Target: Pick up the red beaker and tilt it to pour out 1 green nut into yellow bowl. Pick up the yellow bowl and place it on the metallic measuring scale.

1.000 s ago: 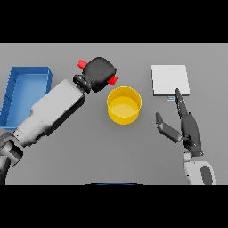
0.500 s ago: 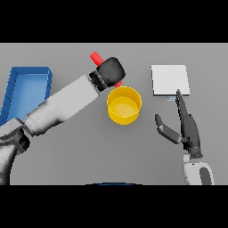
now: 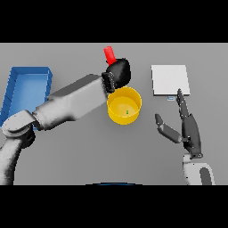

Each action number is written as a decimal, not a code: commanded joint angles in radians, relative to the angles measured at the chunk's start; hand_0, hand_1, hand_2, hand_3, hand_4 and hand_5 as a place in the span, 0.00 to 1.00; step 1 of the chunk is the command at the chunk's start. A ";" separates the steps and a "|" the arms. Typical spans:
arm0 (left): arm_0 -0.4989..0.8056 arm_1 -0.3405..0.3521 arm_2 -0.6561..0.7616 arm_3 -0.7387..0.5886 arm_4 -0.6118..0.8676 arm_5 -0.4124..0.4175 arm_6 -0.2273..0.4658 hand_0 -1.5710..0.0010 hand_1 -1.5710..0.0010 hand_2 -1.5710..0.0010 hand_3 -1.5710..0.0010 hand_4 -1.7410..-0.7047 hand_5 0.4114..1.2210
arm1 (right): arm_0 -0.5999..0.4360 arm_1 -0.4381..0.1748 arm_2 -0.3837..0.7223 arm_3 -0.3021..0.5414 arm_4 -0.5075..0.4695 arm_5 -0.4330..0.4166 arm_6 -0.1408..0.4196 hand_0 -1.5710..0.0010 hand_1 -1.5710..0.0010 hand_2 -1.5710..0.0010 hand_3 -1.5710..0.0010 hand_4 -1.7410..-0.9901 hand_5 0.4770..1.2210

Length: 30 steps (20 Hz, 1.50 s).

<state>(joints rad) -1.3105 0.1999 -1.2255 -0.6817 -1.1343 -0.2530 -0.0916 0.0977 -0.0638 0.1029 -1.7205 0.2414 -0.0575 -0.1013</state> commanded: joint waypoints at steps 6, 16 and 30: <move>-0.054 -0.044 -0.101 0.035 -0.038 0.005 -0.005 0.00 0.00 0.00 0.00 0.02 1.00 | -0.004 -0.010 -0.006 0.017 0.017 -0.012 -0.010 1.00 1.00 1.00 1.00 0.78 0.22; -0.297 0.037 -0.100 0.130 0.016 0.048 -0.063 0.00 0.00 0.00 0.13 0.01 1.00 | 0.001 0.006 0.011 0.020 0.009 0.001 -0.042 1.00 1.00 1.00 1.00 0.78 0.24; -0.326 0.313 0.583 0.611 0.800 0.228 0.125 0.00 0.00 0.00 0.06 0.00 1.00 | -0.045 0.011 0.000 0.053 -0.044 0.029 -0.065 1.00 1.00 1.00 1.00 0.88 0.20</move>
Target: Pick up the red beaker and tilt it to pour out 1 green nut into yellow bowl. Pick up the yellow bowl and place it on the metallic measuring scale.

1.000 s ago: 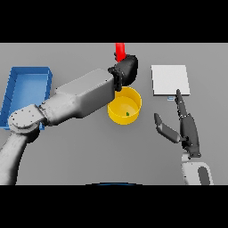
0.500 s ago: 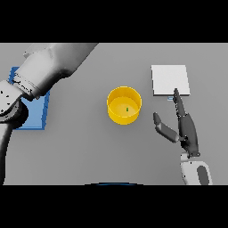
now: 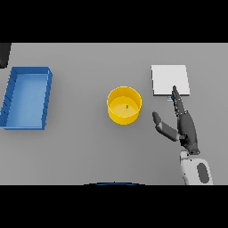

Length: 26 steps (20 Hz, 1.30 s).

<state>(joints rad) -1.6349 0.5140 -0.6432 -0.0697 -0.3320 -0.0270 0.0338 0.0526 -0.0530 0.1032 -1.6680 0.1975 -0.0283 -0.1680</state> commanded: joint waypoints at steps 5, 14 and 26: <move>0.152 0.060 0.103 0.035 0.183 0.130 0.092 0.00 0.00 0.00 0.02 0.00 1.00 | 0.002 -0.014 0.005 -0.010 -0.018 0.031 0.019 1.00 1.00 1.00 1.00 0.80 0.24; 0.416 0.090 0.229 -0.075 0.462 0.256 0.215 0.00 0.00 0.00 0.13 0.00 1.00 | -0.002 -0.034 0.007 0.010 0.011 0.025 0.002 1.00 1.00 1.00 1.00 0.73 0.30; 0.945 0.237 0.116 -0.876 0.686 0.506 0.547 0.00 0.00 0.00 0.13 0.00 0.74 | -0.006 -0.026 0.011 0.015 0.015 0.019 0.009 1.00 1.00 1.00 1.00 0.76 0.27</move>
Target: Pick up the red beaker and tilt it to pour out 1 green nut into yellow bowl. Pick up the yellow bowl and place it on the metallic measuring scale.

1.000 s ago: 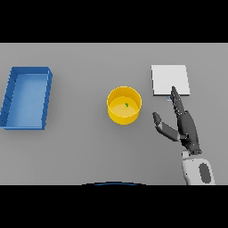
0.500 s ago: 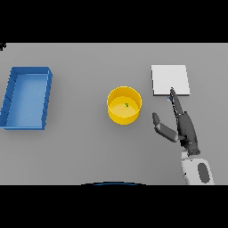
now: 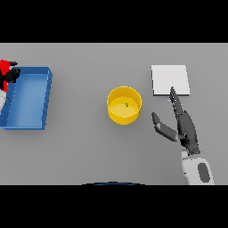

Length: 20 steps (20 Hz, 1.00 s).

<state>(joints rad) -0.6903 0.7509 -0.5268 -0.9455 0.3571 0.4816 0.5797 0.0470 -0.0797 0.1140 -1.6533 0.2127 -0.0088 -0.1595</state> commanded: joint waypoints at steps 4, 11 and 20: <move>0.061 0.090 -0.072 -0.159 0.055 -0.082 0.006 0.00 0.02 0.05 0.21 0.41 0.45 | -0.013 -0.008 -0.009 0.010 -0.001 -0.004 0.001 1.00 1.00 1.00 1.00 0.77 0.26; 0.090 0.150 -0.105 -0.203 0.074 -0.277 -0.063 0.74 0.77 0.78 0.82 0.94 0.30 | 0.002 -0.011 -0.006 0.002 -0.009 0.006 -0.021 1.00 1.00 1.00 1.00 0.79 0.28; 0.068 0.112 -0.104 -0.144 0.011 -0.190 -0.138 0.96 0.97 0.97 0.98 0.99 0.31 | 0.000 -0.015 0.031 -0.016 0.077 -0.026 0.032 1.00 1.00 1.00 1.00 0.77 0.27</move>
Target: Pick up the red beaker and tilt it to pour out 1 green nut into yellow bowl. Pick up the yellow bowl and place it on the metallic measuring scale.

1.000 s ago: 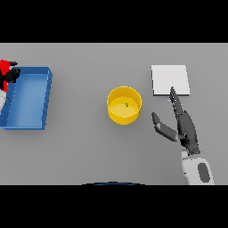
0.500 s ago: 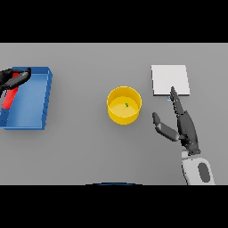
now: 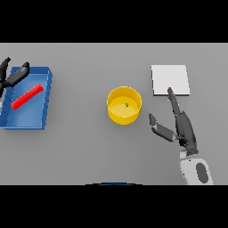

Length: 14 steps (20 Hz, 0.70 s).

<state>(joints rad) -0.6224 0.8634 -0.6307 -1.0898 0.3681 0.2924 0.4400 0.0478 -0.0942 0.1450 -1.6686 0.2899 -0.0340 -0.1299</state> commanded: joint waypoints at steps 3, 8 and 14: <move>0.010 -0.006 0.005 -0.013 0.005 0.020 -0.013 0.98 0.98 0.98 0.99 0.99 0.34 | -0.043 -0.057 0.028 0.009 0.027 0.065 -0.003 1.00 1.00 1.00 1.00 0.80 0.32; 0.010 -0.020 0.016 -0.014 0.020 0.022 -0.043 0.99 0.99 1.00 1.00 0.98 0.32 | -0.216 -0.240 0.146 0.053 0.228 0.199 0.039 1.00 1.00 1.00 1.00 0.70 0.30; 0.022 -0.016 0.010 -0.024 0.021 0.019 -0.042 1.00 1.00 1.00 1.00 0.99 0.33 | -0.430 -0.335 0.345 0.168 0.465 0.306 -0.050 1.00 1.00 1.00 1.00 0.69 0.31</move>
<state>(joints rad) -0.6008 0.8474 -0.6208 -1.1140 0.3889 0.3122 0.3978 -0.3826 -0.4295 0.4897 -1.5004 0.7544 0.2723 -0.1797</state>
